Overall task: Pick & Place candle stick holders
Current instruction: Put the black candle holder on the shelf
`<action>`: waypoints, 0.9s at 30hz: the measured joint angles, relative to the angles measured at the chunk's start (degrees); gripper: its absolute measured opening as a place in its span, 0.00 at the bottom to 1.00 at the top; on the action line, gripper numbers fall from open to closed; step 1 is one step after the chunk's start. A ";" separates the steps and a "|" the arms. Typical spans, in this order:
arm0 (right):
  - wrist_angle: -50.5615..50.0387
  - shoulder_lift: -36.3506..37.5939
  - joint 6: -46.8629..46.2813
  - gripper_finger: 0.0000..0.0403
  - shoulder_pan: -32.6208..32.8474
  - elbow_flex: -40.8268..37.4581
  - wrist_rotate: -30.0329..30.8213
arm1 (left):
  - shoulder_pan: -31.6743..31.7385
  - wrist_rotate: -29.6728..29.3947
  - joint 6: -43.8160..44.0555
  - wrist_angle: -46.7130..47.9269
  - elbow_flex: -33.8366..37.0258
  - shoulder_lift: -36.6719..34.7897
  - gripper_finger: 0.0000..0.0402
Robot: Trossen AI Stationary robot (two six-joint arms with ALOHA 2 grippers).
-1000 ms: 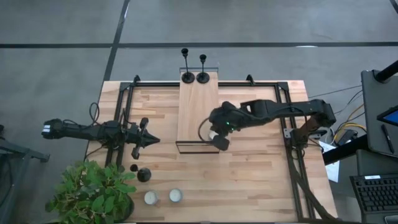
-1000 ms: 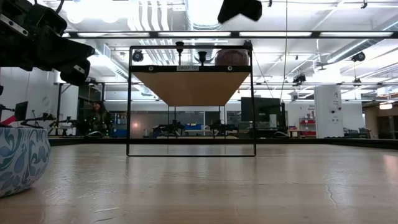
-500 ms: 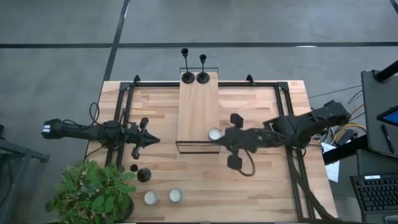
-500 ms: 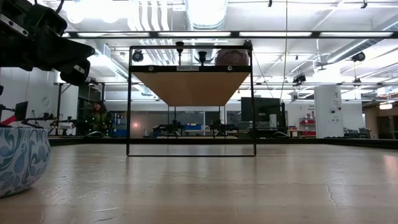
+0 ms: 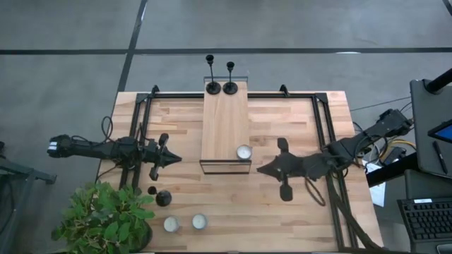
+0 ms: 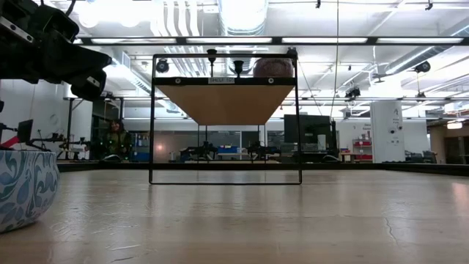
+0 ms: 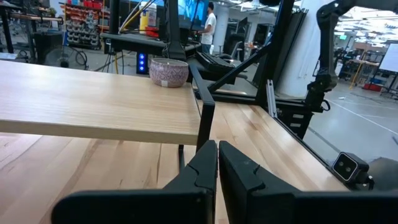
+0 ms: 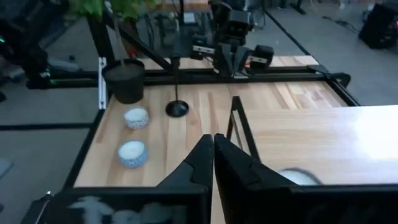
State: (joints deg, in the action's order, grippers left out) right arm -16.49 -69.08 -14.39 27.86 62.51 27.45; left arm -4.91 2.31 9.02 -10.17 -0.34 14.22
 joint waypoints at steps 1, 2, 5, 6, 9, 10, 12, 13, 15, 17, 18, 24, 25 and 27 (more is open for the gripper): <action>2.79 1.01 0.28 0.02 0.07 -2.57 -0.04 | -0.01 0.01 0.00 0.02 0.00 0.00 0.04; 5.11 2.02 0.50 0.02 0.07 -5.16 -0.19 | 0.00 0.01 -0.01 0.00 0.00 0.00 0.04; 11.00 5.29 1.00 0.02 0.00 -13.31 -1.07 | -0.02 -0.01 -0.01 0.02 0.00 0.00 0.04; 13.05 6.73 1.22 0.02 0.02 -15.96 -1.44 | -0.02 0.01 -0.01 0.00 0.00 0.00 0.04; 19.72 11.17 1.96 0.02 -0.02 -23.31 -3.61 | -0.02 0.02 -0.02 0.00 0.00 0.00 0.04; 21.58 12.65 2.30 0.02 -0.09 -25.56 -4.93 | 0.00 0.00 -0.01 0.01 0.00 0.02 0.04; 24.78 15.65 2.58 0.02 -0.11 -29.65 -7.39 | -0.01 0.02 -0.02 0.00 0.00 0.01 0.04; 26.63 17.16 2.55 0.02 -0.15 -31.45 -8.31 | 0.00 -0.01 0.00 0.02 0.00 0.02 0.04; 29.26 19.99 2.53 0.02 -0.10 -34.85 -9.91 | -0.01 0.01 -0.01 -0.01 0.00 0.02 0.04; 29.74 22.35 2.60 0.02 -0.09 -37.70 -11.33 | -0.02 0.01 -0.01 0.00 0.00 0.03 0.04; 29.47 23.56 2.59 0.02 -0.11 -39.03 -11.47 | -0.01 0.00 -0.01 -0.01 0.00 0.02 0.04; 30.36 30.16 2.84 0.02 -0.09 -45.79 -11.49 | -0.02 0.00 -0.02 0.00 0.00 0.02 0.04; 30.40 31.15 2.93 0.02 -0.11 -46.64 -11.48 | -0.01 0.01 -0.01 -0.01 0.00 0.02 0.04; 30.61 33.41 3.95 0.02 -0.14 -48.18 -11.45 | -0.02 0.00 0.00 0.02 0.00 0.02 0.04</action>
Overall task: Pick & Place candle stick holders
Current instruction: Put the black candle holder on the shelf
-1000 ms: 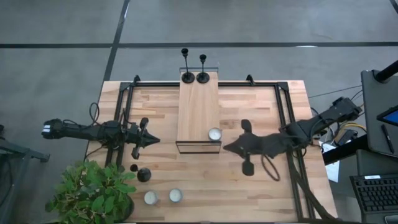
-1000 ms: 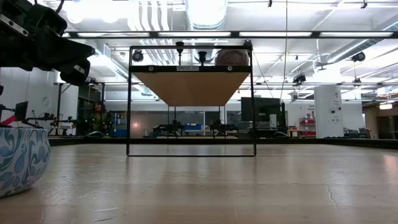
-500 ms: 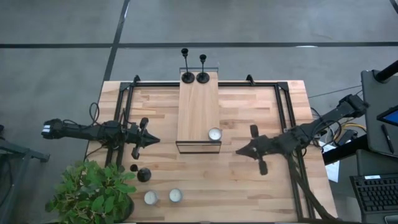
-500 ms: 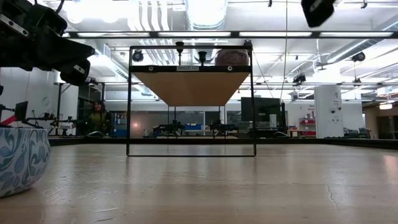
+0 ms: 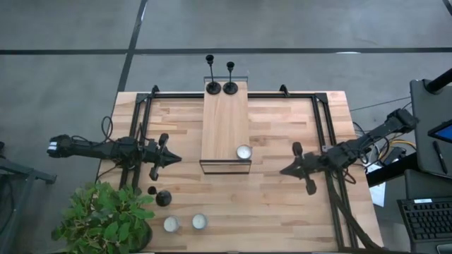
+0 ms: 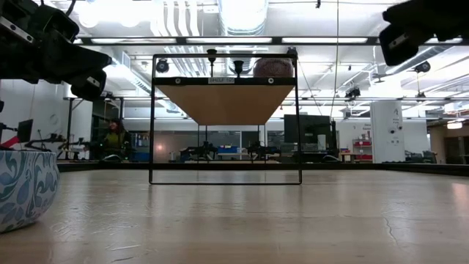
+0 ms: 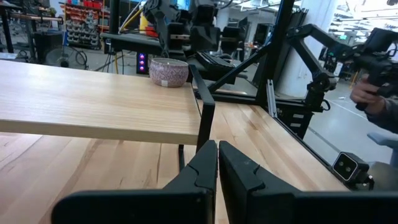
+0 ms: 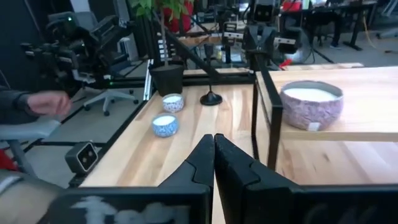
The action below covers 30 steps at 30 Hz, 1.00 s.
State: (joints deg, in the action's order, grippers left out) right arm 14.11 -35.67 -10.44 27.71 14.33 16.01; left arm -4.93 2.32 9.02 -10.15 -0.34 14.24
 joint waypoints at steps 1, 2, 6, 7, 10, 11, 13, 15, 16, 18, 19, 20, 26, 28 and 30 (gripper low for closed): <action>0.08 0.98 0.46 0.02 -0.01 -0.72 0.00 | 0.02 0.00 -0.01 0.00 0.00 0.00 0.04; 0.10 1.92 0.87 0.02 -0.01 -1.39 -0.03 | 0.00 -0.01 -0.02 0.00 0.00 0.00 0.04; 0.57 5.91 1.89 0.02 -0.01 -4.23 -0.69 | 0.01 0.01 -0.01 -0.02 0.00 0.00 0.04; 1.15 6.88 1.91 0.02 -0.01 -5.02 -1.02 | 0.02 -0.01 0.00 -0.02 0.00 0.00 0.04; 2.74 9.31 1.79 0.02 -0.01 -7.38 -1.80 | 0.01 0.00 0.00 -0.02 0.00 0.00 0.04; 2.94 9.96 1.78 0.02 -0.01 -8.17 -1.88 | 0.02 -0.01 -0.01 -0.03 0.00 0.00 0.04; 2.96 11.15 1.77 0.02 -0.01 -9.59 -1.59 | 0.00 0.01 0.00 -0.50 0.00 0.00 0.04; 2.92 12.04 1.92 0.02 -0.01 -10.92 -1.05 | 0.00 -0.01 0.02 -1.32 0.00 0.00 0.04; 3.34 12.41 2.09 0.02 -0.01 -11.54 -1.01 | 0.00 -0.04 0.00 -1.51 0.00 0.00 0.04; 4.90 12.99 3.05 0.02 -0.01 -12.75 -0.82 | 0.03 -0.50 0.04 -3.38 0.00 0.00 0.04; 4.99 13.18 3.50 0.02 -0.01 -12.95 -0.64 | 0.02 -0.71 0.73 -5.18 0.00 0.00 0.04; 5.07 13.27 3.83 0.02 -0.01 -12.96 -0.07 | 0.01 -0.72 2.26 -6.53 0.00 0.00 0.04; 5.82 13.56 7.91 0.02 0.01 -12.96 5.37 | -0.02 -0.03 19.65 -9.57 0.00 0.01 0.04; 6.04 13.54 8.95 0.02 0.01 -12.96 7.14 | -0.02 -0.01 24.60 -9.72 0.00 0.19 0.04; 6.02 13.54 9.01 0.02 0.01 -12.96 8.46 | -0.02 0.17 28.84 -11.36 -0.03 0.11 0.04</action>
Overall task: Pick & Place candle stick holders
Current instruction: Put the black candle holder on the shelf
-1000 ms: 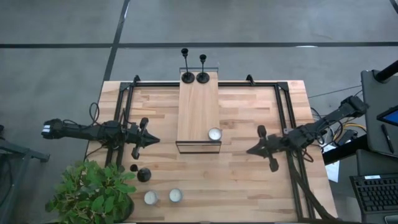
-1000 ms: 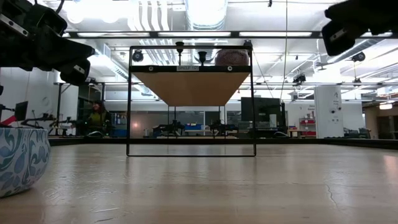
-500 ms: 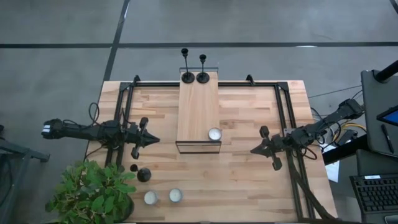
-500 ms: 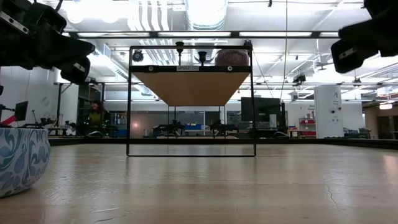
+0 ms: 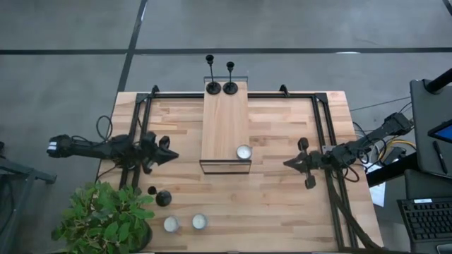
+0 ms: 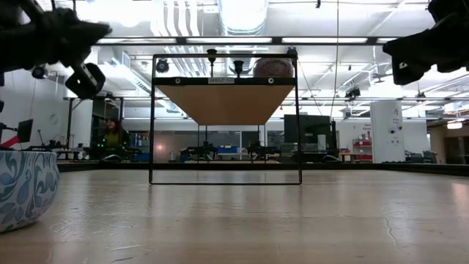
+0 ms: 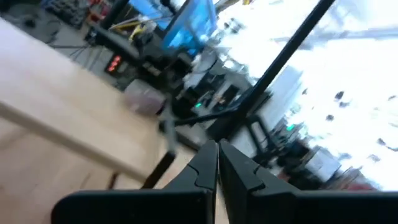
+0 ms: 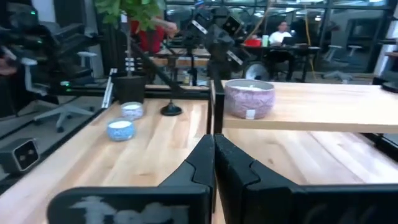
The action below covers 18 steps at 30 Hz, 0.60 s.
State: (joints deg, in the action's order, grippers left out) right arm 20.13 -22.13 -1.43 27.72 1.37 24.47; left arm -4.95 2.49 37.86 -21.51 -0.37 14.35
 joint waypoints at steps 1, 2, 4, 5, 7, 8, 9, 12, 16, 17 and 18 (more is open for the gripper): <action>-0.01 0.00 0.00 0.02 -0.01 0.00 0.10 | 0.00 0.44 0.29 -1.39 -0.21 -0.08 0.04; -0.02 0.00 -0.02 0.02 -0.01 0.00 0.11 | -0.01 1.22 0.00 -0.86 -0.67 -0.13 0.04; -0.06 0.00 -0.68 0.02 -0.01 0.00 0.13 | -0.13 2.54 -1.83 -0.97 -3.04 -0.09 0.04; -0.10 0.00 -1.25 0.02 -0.01 0.00 0.11 | -0.11 3.20 -2.19 -0.78 -4.44 -0.09 0.04; -0.19 -0.01 -2.54 0.02 0.03 0.00 0.09 | -0.10 6.07 -2.97 1.48 -7.32 -0.15 0.04; -0.20 -0.01 -3.30 0.02 0.03 0.00 0.05 | -0.10 7.96 -3.47 2.53 -9.18 -0.13 0.04; -0.32 -0.03 -4.25 0.02 0.03 0.00 0.03 | -0.11 9.29 -3.87 4.27 -11.08 -0.14 0.05; -1.67 -0.07 -6.82 0.02 0.03 -0.02 0.00 | -0.11 9.63 -5.20 16.22 -17.90 -0.20 0.10; -3.74 -0.07 -9.59 0.02 0.03 -0.08 -0.02 | -0.10 9.46 -7.22 32.38 -26.59 0.38 0.19; -3.86 -0.07 -10.39 0.02 0.03 -0.09 0.00 | -0.09 9.30 -8.38 35.63 -28.34 0.42 0.21; -3.91 -0.07 -11.03 0.02 0.03 -0.09 -0.01 | -0.09 8.89 -9.73 39.37 -30.15 0.45 0.24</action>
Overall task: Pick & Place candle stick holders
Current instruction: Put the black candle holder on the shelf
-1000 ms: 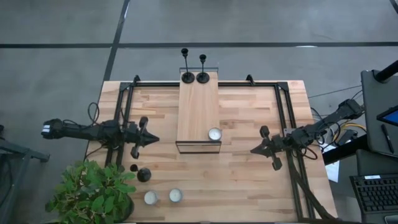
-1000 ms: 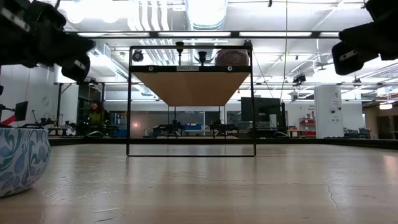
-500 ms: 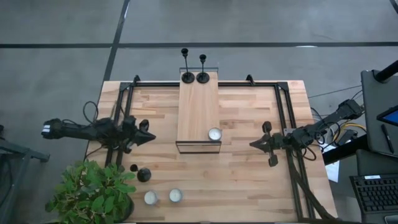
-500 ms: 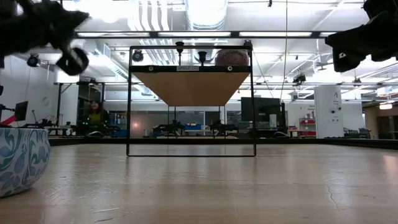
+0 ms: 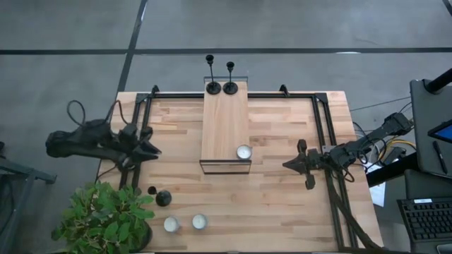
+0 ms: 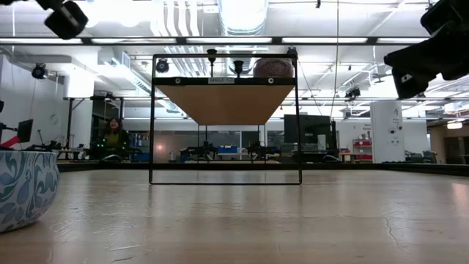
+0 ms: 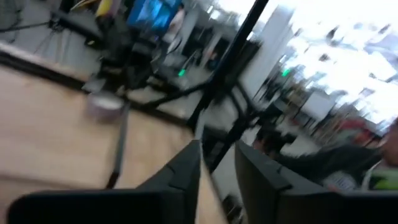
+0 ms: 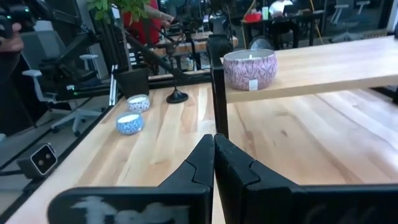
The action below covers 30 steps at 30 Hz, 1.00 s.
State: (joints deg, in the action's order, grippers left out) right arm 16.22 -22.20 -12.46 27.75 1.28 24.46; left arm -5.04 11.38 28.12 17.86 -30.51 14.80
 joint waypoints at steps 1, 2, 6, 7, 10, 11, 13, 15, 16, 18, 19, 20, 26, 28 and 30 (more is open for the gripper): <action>-0.04 0.00 -0.61 0.02 0.00 0.00 0.01 | 0.00 -0.50 -0.50 3.72 -1.61 0.08 0.27; -0.04 0.00 -0.94 0.02 0.00 0.00 0.00 | 0.00 -0.86 -0.64 7.28 -3.15 0.12 0.30; -0.04 0.00 -1.12 0.02 0.00 0.00 0.01 | 0.00 -0.15 1.80 22.50 -9.01 0.12 0.38; -0.04 0.00 -1.11 0.02 -0.02 0.00 0.01 | -0.01 -0.06 2.74 26.88 -10.10 0.09 0.39; -0.02 0.00 -1.12 0.02 0.00 0.00 0.02 | 0.00 0.08 7.06 38.86 -12.20 0.12 0.39; -0.02 0.00 -1.11 0.02 0.00 0.00 0.03 | 0.00 0.22 8.76 42.43 -12.60 0.12 0.39; -0.01 0.00 -1.11 0.02 0.00 0.00 0.03 | 0.00 0.89 11.38 47.78 -12.99 0.12 0.39; 0.01 0.00 -1.12 0.02 0.00 0.00 0.03 | 0.00 2.03 13.99 51.39 -12.74 0.12 0.39; 0.01 0.00 -1.12 0.02 0.00 0.00 0.03 | 0.00 3.01 15.03 52.54 -12.36 0.12 0.39; 0.01 0.00 -1.12 0.02 0.00 0.00 0.03 | 0.02 5.02 17.01 54.25 -11.50 0.12 0.39; 0.01 -0.02 -1.11 0.02 0.00 0.00 0.03 | 0.04 6.18 17.97 54.68 -10.96 0.12 0.39; 0.02 -0.10 -1.12 0.02 0.00 0.00 0.03 | 0.04 7.45 18.67 54.79 -10.45 0.12 0.39; -0.02 -1.31 -1.10 0.02 0.00 0.00 0.04 | 0.04 9.20 21.00 53.85 -9.69 0.14 0.39; -0.08 -1.84 -0.88 0.02 -0.02 0.00 0.05 | 0.04 9.22 21.85 53.67 -9.69 0.14 0.39; -0.19 -2.24 -0.64 0.02 0.00 0.00 0.03 | 0.03 9.28 21.36 53.68 -9.52 0.14 0.39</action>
State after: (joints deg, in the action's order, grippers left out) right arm 16.03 -24.44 -13.10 27.75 1.28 24.49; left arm -5.01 20.66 49.48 71.53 -40.03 14.94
